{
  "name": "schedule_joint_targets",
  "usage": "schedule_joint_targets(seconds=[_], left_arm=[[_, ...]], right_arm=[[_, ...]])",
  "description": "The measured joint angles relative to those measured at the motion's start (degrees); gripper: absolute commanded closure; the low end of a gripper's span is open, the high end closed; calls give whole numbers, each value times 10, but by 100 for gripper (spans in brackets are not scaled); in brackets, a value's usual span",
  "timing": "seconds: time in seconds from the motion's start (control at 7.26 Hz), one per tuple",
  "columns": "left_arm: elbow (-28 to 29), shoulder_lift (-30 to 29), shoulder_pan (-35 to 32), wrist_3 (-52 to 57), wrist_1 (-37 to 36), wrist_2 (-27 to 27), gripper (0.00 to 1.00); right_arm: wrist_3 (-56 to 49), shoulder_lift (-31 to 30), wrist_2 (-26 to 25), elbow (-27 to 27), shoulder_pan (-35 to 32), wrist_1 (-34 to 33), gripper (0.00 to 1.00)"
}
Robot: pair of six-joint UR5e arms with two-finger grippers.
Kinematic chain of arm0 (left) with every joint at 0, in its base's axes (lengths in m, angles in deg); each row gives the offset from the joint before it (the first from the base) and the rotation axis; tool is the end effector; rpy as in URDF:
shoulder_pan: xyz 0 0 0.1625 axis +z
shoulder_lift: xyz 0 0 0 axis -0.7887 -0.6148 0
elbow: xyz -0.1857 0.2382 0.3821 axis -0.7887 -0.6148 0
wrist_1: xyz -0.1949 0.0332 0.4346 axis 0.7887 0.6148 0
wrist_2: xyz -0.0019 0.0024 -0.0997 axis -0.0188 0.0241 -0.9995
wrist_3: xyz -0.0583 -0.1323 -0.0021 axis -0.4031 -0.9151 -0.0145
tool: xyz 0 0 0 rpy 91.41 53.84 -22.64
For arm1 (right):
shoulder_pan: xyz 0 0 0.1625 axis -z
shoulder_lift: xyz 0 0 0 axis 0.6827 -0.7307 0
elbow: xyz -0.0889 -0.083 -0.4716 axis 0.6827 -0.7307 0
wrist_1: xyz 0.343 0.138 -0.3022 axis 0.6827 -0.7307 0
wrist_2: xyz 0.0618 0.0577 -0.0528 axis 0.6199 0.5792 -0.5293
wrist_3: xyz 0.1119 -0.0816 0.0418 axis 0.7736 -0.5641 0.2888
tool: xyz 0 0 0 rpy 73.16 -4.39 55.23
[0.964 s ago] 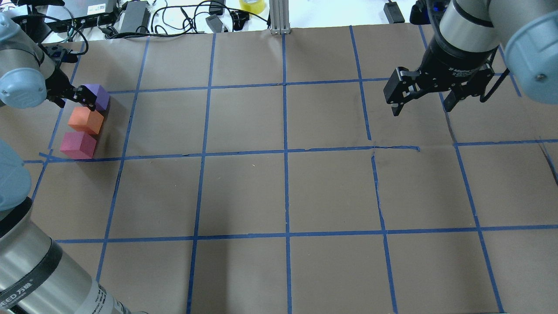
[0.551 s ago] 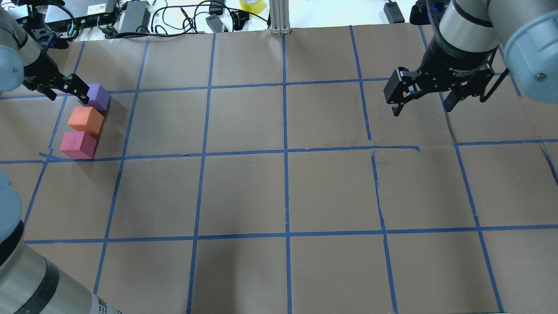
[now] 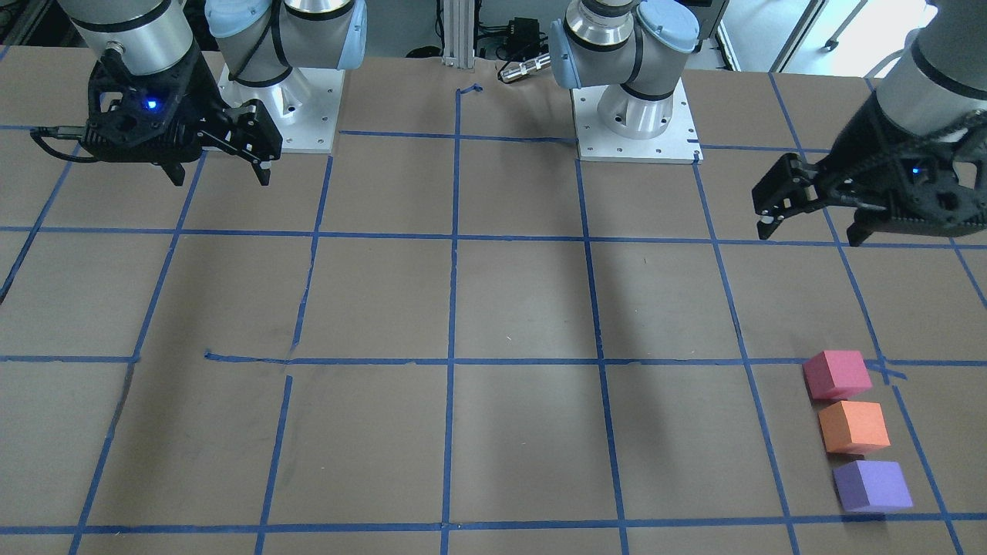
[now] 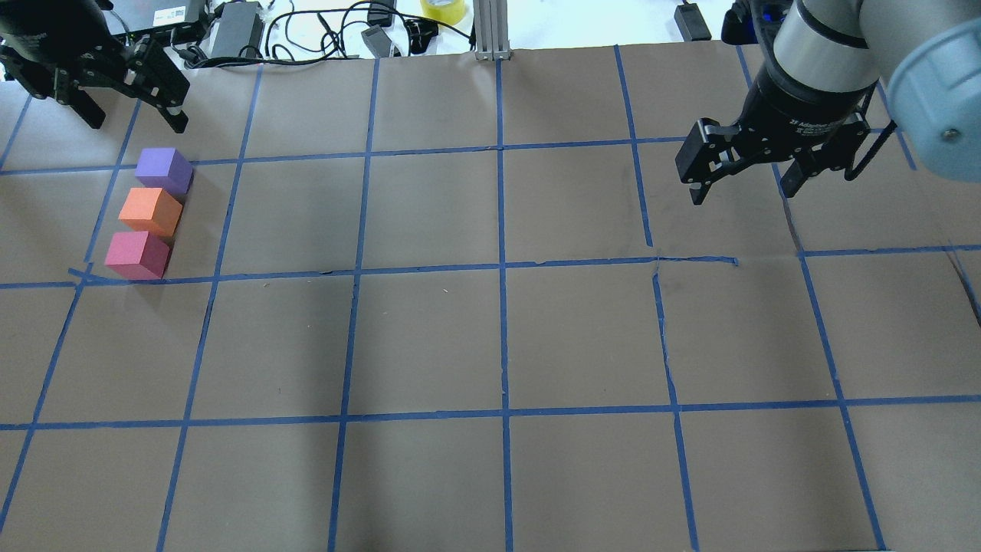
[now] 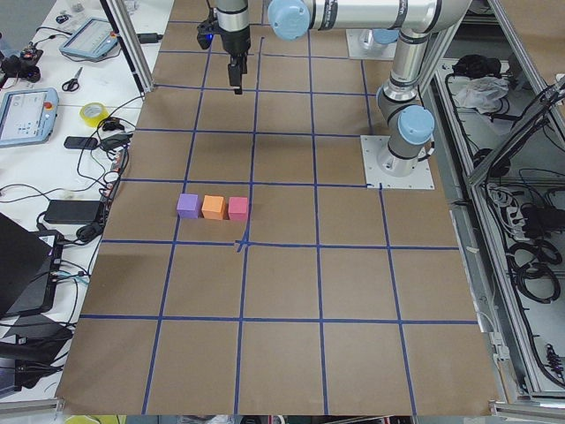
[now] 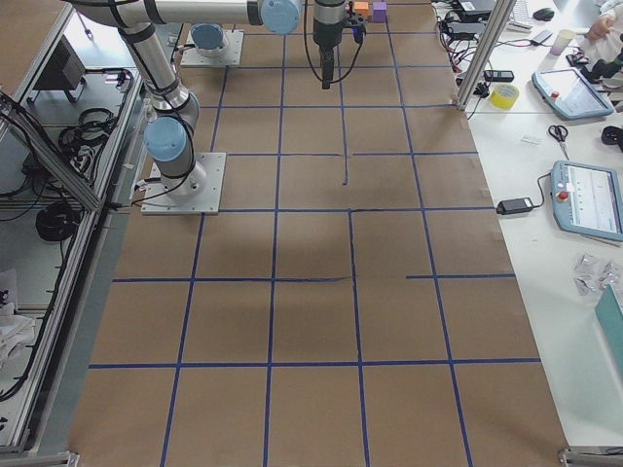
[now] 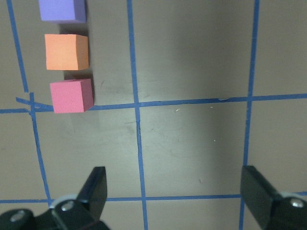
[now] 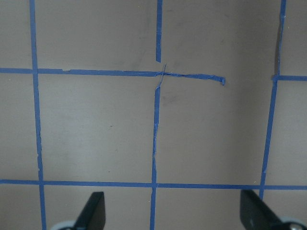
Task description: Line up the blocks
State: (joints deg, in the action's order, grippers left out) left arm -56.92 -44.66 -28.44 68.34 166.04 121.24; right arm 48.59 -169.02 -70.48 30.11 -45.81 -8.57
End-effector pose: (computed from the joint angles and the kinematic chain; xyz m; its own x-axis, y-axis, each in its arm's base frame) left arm -0.0235 -0.6226 0.5591 -0.9922 0.1135 -0.0523 0.1135 0.9935 0.0035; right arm 0.1219 -0.5297 0.5042 -0.9993 -0.0371 0.0061 -0.0371 0.9993 0.0102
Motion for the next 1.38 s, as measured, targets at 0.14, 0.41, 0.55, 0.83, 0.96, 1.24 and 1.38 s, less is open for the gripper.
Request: schedule_joint_targets(seconds=[0.14,0.41,0.55,0.83,0.96,1.24,1.38], left_arm=[[-7,18,-27,-2,5,-1,0],[-45,39,-75,-32,0,3,0],[-63,40,-96,-114,-22,1,0],[-76,41,-123,-223,-50,1,0],[-79,40,-128,-231,-59,3,0],[-89,41,-129,-230,-70,3,0],[-99,44,-127,-229,-71,3,0]], right_arm=[[0,0,0,0,1,-1,0],[0,-1,0,0,1,-5,0],[0,0,0,0,1,-6,0],[0,1,0,-1,2,-8,0],[1,1,3,-2,2,-10,0],[2,0,10,-5,0,-12,0],[1,1,9,-5,1,-13,0]])
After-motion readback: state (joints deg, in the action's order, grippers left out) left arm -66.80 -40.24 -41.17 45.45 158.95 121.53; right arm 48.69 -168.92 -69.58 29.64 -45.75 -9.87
